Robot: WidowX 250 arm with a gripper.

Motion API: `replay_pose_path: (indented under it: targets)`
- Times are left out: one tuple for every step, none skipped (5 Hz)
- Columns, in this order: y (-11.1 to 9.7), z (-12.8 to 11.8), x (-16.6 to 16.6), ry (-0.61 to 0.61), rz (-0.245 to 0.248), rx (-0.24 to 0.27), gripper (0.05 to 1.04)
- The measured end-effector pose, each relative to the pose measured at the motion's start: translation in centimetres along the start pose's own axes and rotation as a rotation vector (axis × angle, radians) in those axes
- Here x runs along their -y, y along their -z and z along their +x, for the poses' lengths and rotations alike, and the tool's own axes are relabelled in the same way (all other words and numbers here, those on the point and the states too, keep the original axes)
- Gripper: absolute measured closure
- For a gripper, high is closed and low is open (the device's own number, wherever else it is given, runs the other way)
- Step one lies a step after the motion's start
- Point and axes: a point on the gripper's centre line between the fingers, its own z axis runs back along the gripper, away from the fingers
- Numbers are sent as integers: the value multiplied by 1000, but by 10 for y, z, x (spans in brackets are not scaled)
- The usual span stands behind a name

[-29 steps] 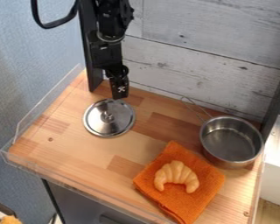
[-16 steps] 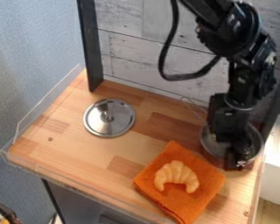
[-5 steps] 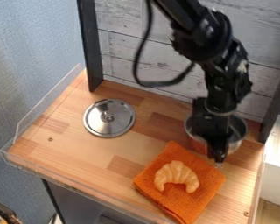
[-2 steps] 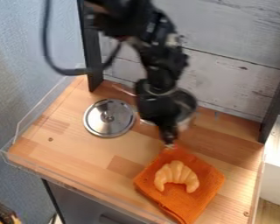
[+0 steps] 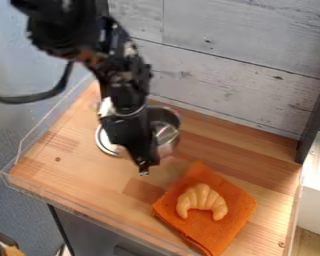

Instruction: Move the silver pan to the bottom left of the table

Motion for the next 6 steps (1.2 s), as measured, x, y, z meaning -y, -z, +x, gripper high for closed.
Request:
replay_pose_path:
  targets:
    - [2,29,-13,-22,16,19,1000]
    - [4,42,-27,-1,36,53,1000]
    - [6,48,-33,-5,46,78,1000]
    - [8,49,-32,-22,36,102,1000]
    - [15,54,-34,-47,57,147,1000]
    - [24,55,-34,-68,51,165,1000]
